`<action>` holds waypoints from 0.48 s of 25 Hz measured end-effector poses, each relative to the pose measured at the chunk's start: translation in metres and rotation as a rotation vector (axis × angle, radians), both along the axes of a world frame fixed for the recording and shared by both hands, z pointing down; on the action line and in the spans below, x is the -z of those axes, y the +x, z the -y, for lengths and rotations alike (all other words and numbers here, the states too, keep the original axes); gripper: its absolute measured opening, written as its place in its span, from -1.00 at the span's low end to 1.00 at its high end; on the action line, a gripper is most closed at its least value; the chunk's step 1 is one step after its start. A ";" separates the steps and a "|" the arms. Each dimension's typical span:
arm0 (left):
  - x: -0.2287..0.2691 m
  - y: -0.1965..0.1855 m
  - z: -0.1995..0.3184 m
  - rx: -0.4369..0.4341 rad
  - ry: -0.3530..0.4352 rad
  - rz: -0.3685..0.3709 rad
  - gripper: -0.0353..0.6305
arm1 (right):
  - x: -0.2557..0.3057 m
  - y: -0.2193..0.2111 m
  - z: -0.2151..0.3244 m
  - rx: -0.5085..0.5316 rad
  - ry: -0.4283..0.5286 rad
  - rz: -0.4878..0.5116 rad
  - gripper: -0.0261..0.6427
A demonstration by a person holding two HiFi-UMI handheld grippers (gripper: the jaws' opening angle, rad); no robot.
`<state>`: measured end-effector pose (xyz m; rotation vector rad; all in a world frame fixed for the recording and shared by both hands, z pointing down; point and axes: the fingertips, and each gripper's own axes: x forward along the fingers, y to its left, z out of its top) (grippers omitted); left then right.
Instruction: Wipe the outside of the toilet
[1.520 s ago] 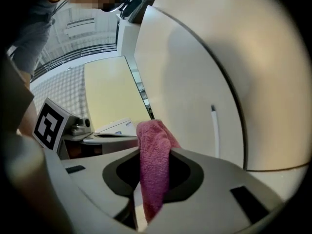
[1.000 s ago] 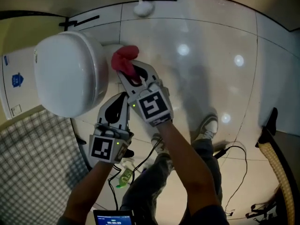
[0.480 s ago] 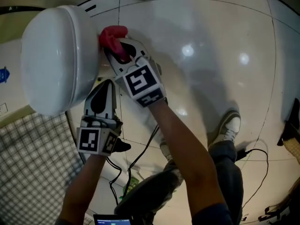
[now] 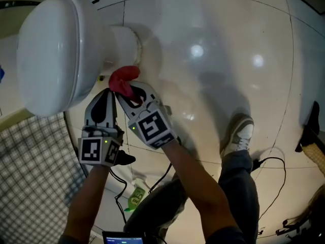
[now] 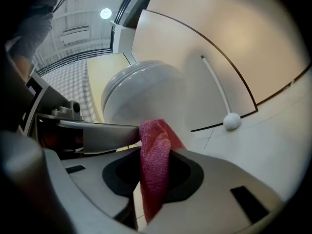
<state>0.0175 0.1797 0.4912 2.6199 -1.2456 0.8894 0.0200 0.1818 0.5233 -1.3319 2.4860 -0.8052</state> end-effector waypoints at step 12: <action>-0.060 0.048 0.062 -0.025 0.026 -0.061 -0.84 | -0.074 0.056 0.138 -0.118 0.018 -0.021 -0.67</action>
